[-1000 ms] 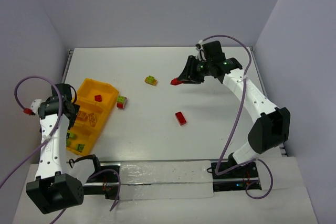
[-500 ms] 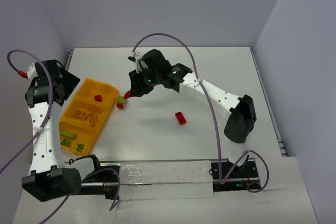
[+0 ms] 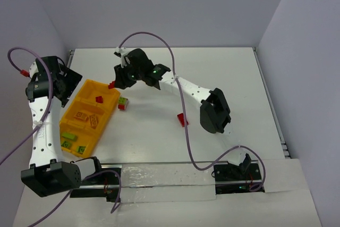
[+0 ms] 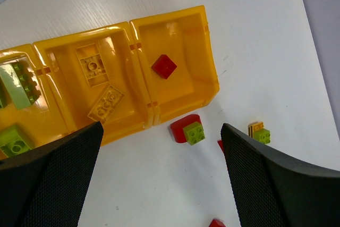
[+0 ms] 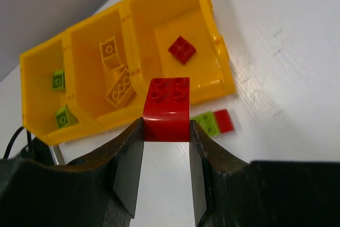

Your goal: Sort the legos into containers by color

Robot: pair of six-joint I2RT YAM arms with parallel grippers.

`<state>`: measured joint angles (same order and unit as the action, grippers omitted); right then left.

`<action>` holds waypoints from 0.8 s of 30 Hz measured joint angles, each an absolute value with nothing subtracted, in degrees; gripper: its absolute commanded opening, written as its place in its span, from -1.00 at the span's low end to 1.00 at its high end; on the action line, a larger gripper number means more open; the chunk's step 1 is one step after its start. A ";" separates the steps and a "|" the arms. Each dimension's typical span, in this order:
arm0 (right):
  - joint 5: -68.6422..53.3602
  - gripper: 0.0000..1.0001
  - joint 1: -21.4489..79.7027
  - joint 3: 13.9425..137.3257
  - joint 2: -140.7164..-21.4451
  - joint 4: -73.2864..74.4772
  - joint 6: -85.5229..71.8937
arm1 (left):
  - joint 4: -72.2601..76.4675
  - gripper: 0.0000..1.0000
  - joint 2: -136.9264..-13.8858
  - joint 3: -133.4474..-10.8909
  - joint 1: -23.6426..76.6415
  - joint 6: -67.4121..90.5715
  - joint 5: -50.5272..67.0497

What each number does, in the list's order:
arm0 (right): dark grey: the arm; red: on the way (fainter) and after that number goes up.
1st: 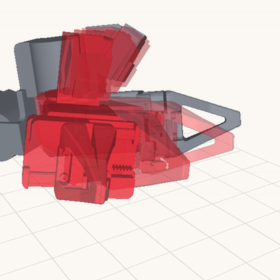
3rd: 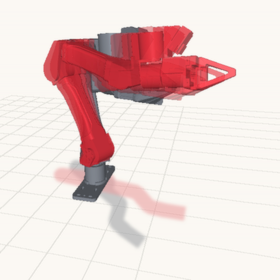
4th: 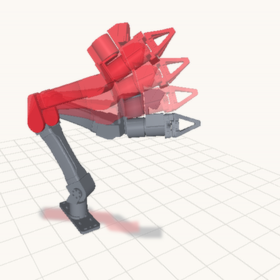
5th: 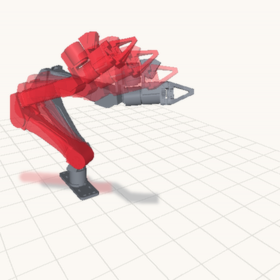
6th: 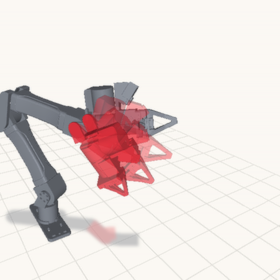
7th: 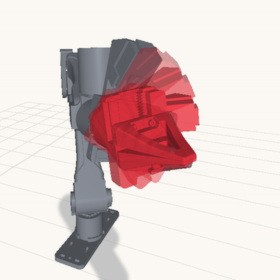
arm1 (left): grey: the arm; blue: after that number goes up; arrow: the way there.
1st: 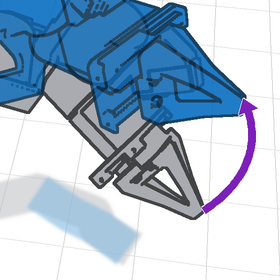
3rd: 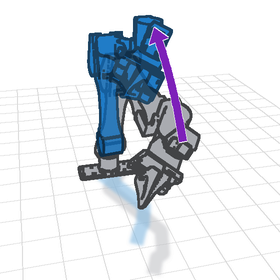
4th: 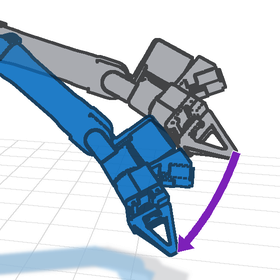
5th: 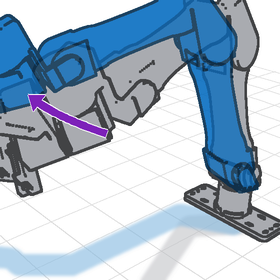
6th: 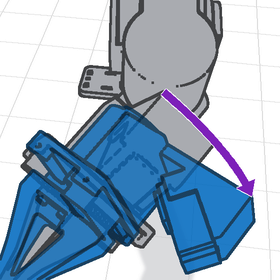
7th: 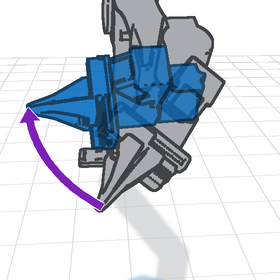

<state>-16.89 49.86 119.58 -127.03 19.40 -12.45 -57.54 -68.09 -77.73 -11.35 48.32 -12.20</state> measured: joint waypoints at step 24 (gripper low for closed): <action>-20.42 1.00 51.32 131.78 -144.49 9.55 -19.84 | -59.57 0.99 -70.64 -77.93 -11.35 50.83 -13.50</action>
